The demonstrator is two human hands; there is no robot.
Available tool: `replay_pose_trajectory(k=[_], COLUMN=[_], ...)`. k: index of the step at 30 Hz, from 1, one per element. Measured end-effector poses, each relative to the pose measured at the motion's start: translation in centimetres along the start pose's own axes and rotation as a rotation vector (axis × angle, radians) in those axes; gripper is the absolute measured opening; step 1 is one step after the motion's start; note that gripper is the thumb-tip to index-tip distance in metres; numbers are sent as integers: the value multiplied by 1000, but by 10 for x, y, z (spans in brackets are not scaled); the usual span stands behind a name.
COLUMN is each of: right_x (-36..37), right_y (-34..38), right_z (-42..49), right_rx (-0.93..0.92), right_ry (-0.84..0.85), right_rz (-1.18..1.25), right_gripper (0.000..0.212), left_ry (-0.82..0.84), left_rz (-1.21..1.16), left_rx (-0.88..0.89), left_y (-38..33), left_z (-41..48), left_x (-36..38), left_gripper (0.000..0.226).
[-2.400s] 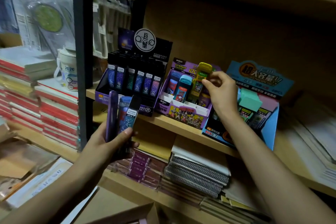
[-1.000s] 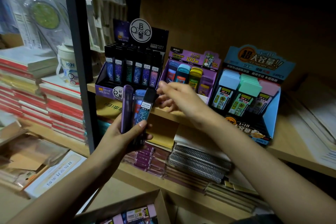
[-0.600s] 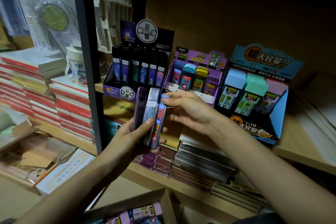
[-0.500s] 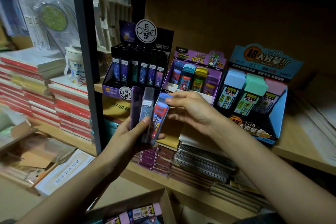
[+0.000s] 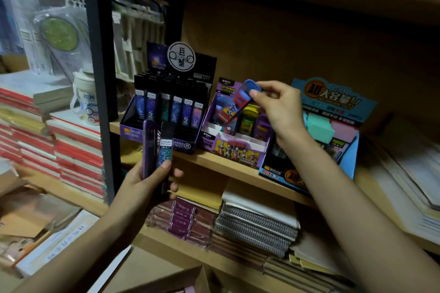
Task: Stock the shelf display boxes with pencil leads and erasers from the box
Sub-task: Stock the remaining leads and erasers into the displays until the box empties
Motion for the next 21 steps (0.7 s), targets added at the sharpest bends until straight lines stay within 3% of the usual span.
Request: replay_pose_trajectory(k=[7,14,21], right_x=[37,49,63], right_y=[17,-1,-5], right_z=[36,41,40], right_rx=[-285,-315,-369], right_ry=[-28,34,92], right_rz=[-361,-545,-824], right_gripper=[19,21,14], left_ry=[16,19,45], left_rz=[74,108,53], left_rx=[-19,-5,-28], left_y=[-3,-8,-7], left_z=[-2,-5,-6], left_x=[-12,-13,-11], left_gripper=[25,33,28])
Point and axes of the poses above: each hand's wrist, its own z-axis towards the middle knuckle, its own x-axis out of the palm, y = z × x, the point moved 3 cm from there along z, towards the middle knuckle, and after that the axes turned 5 degrees about -z, right-handed, at the moved point
